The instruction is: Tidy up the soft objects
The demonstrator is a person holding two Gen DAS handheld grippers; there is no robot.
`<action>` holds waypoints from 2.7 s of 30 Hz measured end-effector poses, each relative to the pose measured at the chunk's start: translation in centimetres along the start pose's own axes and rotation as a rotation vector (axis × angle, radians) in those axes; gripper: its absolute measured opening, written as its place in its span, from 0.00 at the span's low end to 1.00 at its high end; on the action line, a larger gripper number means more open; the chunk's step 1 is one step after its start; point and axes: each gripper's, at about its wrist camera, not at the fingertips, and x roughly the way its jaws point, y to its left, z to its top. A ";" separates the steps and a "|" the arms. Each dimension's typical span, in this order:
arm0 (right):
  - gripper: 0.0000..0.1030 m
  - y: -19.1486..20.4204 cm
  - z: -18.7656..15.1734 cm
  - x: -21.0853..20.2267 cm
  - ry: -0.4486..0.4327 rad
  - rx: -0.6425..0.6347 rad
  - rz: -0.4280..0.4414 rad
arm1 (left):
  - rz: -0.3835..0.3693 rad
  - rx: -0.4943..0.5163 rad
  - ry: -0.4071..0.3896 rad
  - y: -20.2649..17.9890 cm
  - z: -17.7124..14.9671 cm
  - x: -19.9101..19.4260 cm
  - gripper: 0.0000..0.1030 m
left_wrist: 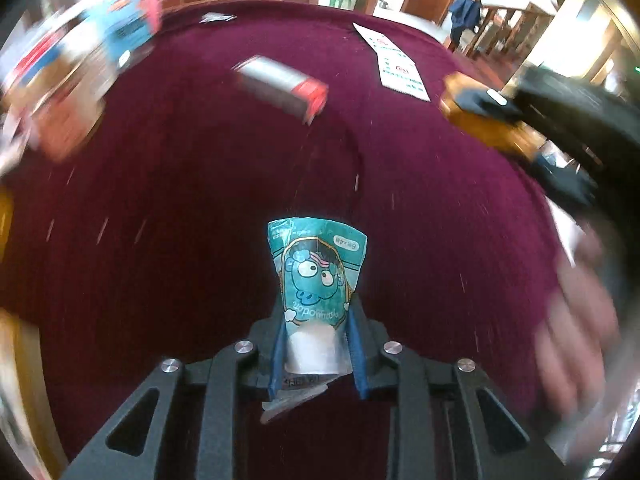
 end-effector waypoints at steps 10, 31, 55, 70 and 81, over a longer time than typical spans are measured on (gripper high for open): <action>0.40 8.7 -7.0 -3.1 0.041 -0.229 0.203 | -0.084 -0.189 -0.161 10.5 -13.1 -15.7 0.26; 0.41 28.7 -32.0 -9.4 0.364 -0.671 0.540 | 0.058 -0.482 -0.298 27.8 -21.5 -21.3 0.27; 0.67 31.8 -33.4 -8.7 0.313 -0.718 0.485 | 0.183 -0.350 -0.395 26.8 -23.4 -22.7 0.77; 0.72 24.9 -32.7 -15.6 0.121 -0.632 0.271 | 0.409 -0.281 -0.452 23.0 -24.0 -23.3 0.92; 0.72 27.0 -35.6 -16.2 0.160 -0.708 0.293 | 0.470 -0.322 -0.477 24.8 -24.4 -25.9 0.93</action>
